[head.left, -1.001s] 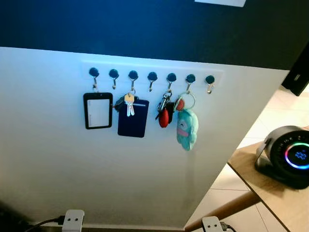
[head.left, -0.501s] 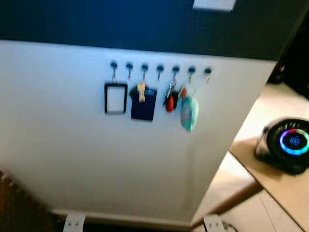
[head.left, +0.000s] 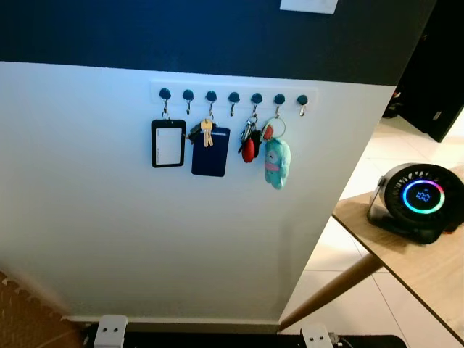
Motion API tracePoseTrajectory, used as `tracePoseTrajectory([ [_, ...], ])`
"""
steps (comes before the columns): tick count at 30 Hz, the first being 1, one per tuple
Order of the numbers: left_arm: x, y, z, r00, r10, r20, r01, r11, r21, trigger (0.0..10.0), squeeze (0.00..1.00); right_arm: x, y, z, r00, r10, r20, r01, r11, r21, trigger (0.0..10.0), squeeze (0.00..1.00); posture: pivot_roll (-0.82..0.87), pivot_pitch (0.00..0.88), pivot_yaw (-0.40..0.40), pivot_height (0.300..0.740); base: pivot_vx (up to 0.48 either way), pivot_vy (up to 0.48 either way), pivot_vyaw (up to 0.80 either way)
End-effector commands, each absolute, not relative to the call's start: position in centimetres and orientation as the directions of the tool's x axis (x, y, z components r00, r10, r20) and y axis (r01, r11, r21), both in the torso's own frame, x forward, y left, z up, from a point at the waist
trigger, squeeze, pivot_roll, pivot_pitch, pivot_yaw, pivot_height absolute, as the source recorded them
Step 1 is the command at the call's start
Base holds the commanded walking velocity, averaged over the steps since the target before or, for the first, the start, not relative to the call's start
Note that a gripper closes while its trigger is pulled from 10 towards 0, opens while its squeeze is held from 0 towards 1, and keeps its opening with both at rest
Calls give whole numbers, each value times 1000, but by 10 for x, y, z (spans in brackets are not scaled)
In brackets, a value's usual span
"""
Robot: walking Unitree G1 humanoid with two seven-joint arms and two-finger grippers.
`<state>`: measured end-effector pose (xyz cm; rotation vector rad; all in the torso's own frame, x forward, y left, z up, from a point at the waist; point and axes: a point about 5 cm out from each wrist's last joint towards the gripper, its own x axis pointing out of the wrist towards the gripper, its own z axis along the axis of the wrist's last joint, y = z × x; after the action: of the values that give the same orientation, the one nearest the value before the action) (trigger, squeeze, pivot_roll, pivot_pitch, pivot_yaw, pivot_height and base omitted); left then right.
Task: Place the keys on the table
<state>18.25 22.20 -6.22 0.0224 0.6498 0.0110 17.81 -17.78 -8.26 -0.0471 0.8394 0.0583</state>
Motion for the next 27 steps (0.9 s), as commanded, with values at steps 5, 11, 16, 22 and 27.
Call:
tracePoseTrajectory([
  [5,183,221,-62,797,21,-604,22,998,64,10000,0,180,-181,-81,675,25,-738,-62,998,-22,10000,0,110,59,-65,740,0,-85,0],
  [11,184,221,-61,800,34,-599,19,996,82,10000,0,184,-180,-79,685,27,-728,-65,998,-23,10000,0,110,58,-65,740,0,-480,0],
  [16,185,228,-59,810,76,-582,-24,995,97,10000,0,199,-176,-70,738,58,-672,-83,996,-6,10000,0,112,56,-66,740,0,0,0],
  [22,188,234,-53,839,84,-537,-25,993,116,10000,0,225,-164,-52,811,151,-566,-139,988,64,10000,0,109,54,-66,740,0,0,0],
  [27,196,233,-40,899,36,-437,8,995,98,10000,0,244,-148,-35,846,282,-452,-226,958,175,10000,0,108,51,-68,740,0,0,0],
])
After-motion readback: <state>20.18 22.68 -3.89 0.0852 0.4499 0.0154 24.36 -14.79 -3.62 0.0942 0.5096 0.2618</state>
